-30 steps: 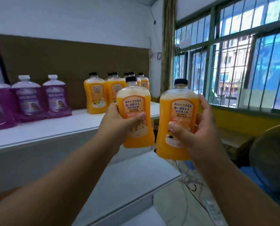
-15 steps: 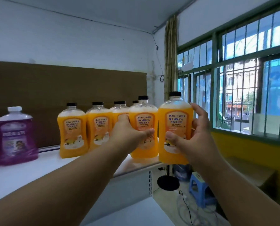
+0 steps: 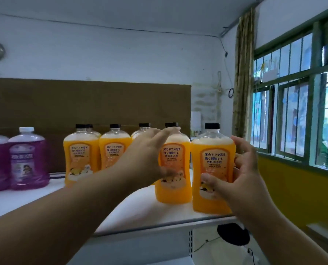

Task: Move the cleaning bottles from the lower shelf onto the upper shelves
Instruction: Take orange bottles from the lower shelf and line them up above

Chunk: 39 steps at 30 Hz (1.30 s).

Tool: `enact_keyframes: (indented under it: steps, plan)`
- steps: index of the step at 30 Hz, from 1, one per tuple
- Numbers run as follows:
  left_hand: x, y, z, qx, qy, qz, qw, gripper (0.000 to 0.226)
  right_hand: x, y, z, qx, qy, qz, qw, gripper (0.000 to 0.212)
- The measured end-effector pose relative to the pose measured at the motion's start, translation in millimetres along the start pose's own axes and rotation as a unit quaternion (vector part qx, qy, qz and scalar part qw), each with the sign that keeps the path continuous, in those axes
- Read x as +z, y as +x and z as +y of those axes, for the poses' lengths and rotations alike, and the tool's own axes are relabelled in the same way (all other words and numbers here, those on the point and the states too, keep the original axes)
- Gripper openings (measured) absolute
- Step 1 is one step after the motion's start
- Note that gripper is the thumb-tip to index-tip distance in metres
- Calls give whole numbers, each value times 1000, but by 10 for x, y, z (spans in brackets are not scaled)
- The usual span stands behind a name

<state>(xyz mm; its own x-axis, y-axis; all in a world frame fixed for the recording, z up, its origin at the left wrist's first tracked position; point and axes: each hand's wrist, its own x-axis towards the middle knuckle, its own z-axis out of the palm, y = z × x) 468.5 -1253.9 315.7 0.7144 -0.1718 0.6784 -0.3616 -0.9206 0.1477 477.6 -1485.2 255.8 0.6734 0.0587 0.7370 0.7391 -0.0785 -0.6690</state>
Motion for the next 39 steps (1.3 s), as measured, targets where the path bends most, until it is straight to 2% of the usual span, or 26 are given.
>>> enact_keyframes:
  steps: [3, 9, 16, 24, 29, 36, 39]
  plan:
    - [36, 163, 12, 23, 48, -8, 999, 103, -11, 18, 13, -11, 16, -14, 1000, 94]
    - [264, 409, 19, 64, 177, 31, 982, 99, -5, 56, 69, -21, 3, -21, 1000, 93]
    - [410, 595, -136, 58, 255, 28, 965, 95, 20, 167, 139, -1, -32, -23, 999, 97]
    - [460, 630, -204, 89, 311, 57, 944, 95, 8, 204, 205, 7, -43, -16, 999, 97]
    - [468, 638, -176, 78, 325, 52, 941, 94, -5, 255, 204, 9, -73, -21, 997, 93]
    - [432, 586, -94, 54, 349, 33, 935, 98, -50, 307, 176, -1, -147, -27, 989, 100]
    - [385, 444, -28, 48, 321, 49, 945, 97, -29, 344, 151, -17, -180, -43, 983, 102]
